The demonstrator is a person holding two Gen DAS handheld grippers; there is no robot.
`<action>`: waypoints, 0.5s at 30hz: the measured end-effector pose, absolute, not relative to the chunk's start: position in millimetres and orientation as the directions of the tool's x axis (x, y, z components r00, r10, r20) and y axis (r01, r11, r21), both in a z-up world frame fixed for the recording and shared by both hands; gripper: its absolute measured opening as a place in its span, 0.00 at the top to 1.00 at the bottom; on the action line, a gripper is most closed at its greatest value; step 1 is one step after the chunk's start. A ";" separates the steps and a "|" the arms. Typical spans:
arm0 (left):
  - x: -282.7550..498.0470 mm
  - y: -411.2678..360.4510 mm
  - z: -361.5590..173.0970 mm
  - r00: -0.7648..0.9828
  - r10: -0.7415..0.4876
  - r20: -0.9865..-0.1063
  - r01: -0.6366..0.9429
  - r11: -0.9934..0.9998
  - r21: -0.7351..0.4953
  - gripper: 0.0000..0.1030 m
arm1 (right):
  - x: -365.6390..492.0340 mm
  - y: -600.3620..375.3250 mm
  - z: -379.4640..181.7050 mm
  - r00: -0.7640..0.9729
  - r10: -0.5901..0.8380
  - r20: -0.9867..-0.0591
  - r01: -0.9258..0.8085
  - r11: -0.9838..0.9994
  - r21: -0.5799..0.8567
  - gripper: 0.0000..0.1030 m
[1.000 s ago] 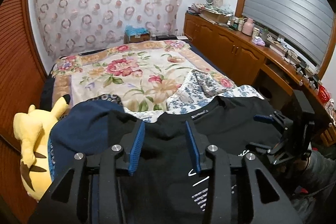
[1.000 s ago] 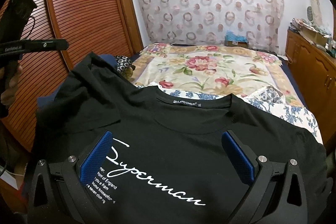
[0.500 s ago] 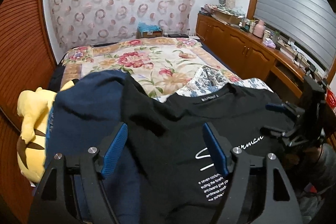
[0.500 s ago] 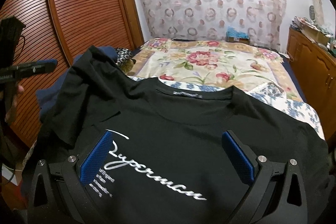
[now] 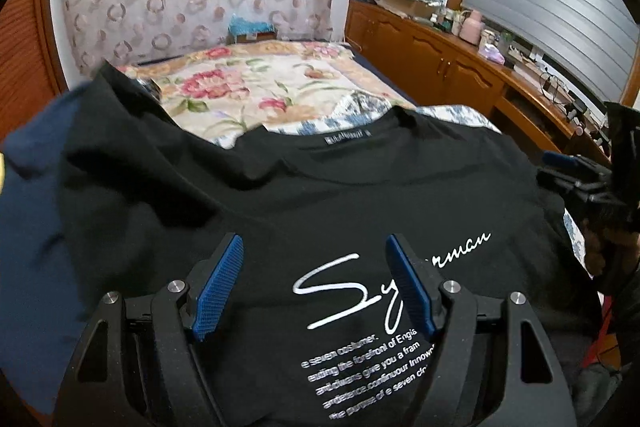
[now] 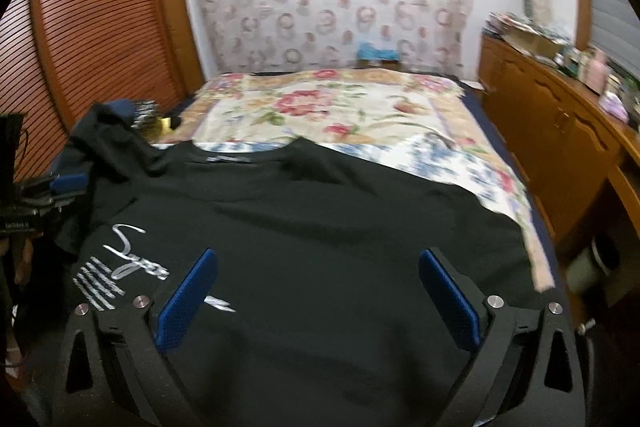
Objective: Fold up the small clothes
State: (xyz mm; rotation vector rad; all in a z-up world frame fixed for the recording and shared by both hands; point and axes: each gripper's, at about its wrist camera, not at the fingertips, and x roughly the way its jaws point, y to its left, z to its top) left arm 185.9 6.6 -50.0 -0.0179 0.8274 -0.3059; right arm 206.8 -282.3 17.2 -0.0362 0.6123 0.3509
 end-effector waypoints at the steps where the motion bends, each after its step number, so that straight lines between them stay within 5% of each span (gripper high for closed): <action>1: 187.0 2.2 -54.2 0.626 -0.280 -0.728 0.267 0.954 -0.137 0.28 | 204.8 -291.0 16.1 0.766 0.293 -0.572 -0.312 0.948 0.068 0.06; 15: 195.5 -21.3 -85.0 0.587 -0.224 -0.778 0.250 0.964 -0.089 0.28 | 185.5 -331.4 16.5 0.765 0.114 -0.634 -0.117 0.992 0.038 0.22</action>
